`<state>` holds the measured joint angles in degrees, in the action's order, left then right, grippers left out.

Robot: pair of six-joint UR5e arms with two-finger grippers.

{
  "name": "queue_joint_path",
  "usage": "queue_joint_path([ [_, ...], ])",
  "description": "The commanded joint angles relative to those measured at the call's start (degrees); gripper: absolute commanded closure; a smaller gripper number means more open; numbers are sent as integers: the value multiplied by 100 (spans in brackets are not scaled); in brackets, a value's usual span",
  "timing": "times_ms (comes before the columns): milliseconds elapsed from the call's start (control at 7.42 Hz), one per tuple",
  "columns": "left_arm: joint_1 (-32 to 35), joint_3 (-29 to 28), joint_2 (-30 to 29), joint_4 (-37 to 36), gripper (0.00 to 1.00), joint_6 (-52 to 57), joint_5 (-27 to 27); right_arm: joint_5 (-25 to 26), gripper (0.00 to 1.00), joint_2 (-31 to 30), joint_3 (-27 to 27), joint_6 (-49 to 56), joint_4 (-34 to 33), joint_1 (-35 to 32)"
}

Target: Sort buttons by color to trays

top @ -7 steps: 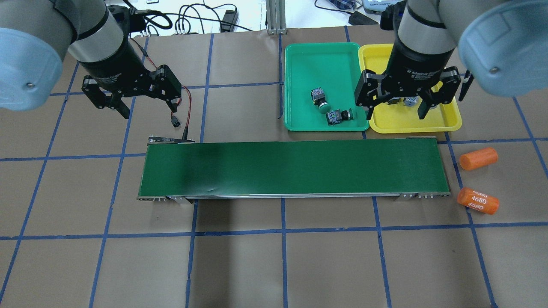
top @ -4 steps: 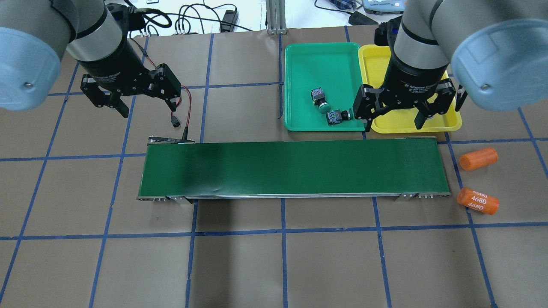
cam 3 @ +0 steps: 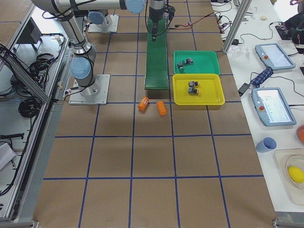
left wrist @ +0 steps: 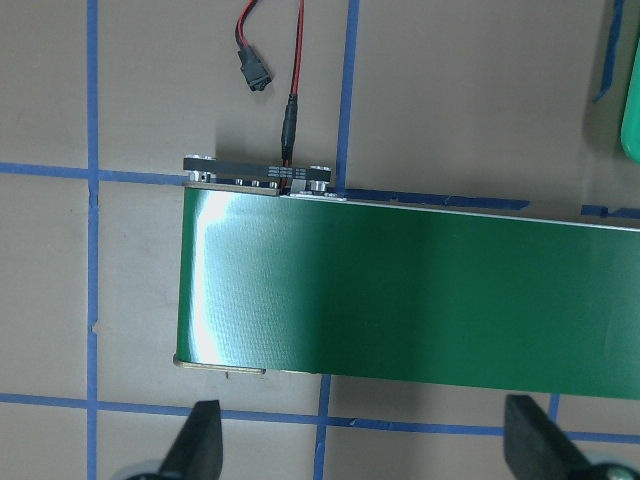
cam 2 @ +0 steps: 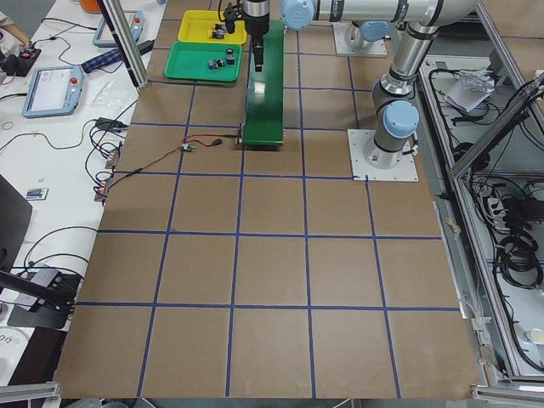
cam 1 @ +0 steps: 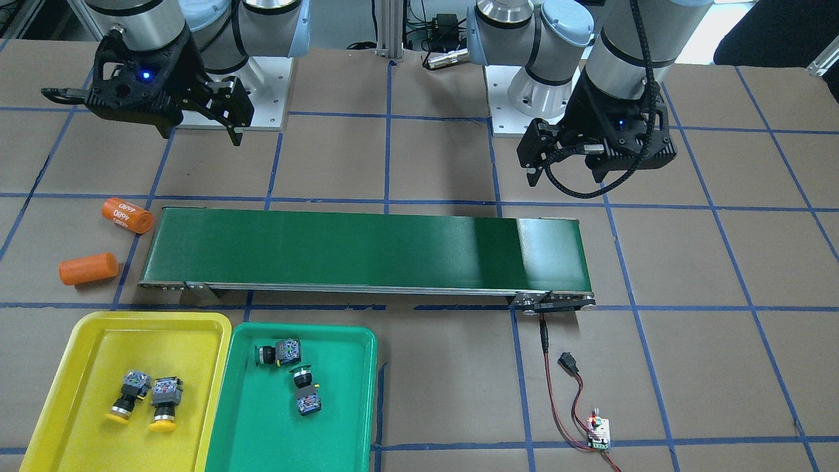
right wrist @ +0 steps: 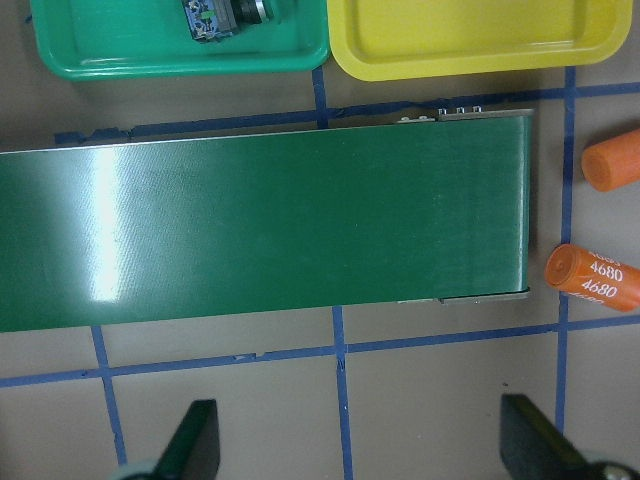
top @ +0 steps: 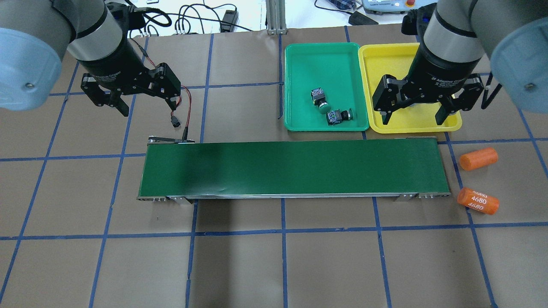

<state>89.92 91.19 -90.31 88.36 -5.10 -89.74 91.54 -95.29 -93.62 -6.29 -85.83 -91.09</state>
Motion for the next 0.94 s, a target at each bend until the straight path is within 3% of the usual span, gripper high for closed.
queue_joint_path([
  [0,-1,4,40,-3,0,0,-17,-4,0,-244,-94,-100,92,29],
  [809,-1,-57,-4,-3,0,9,-18,-13,0,-297,-104,-100,110,29],
])
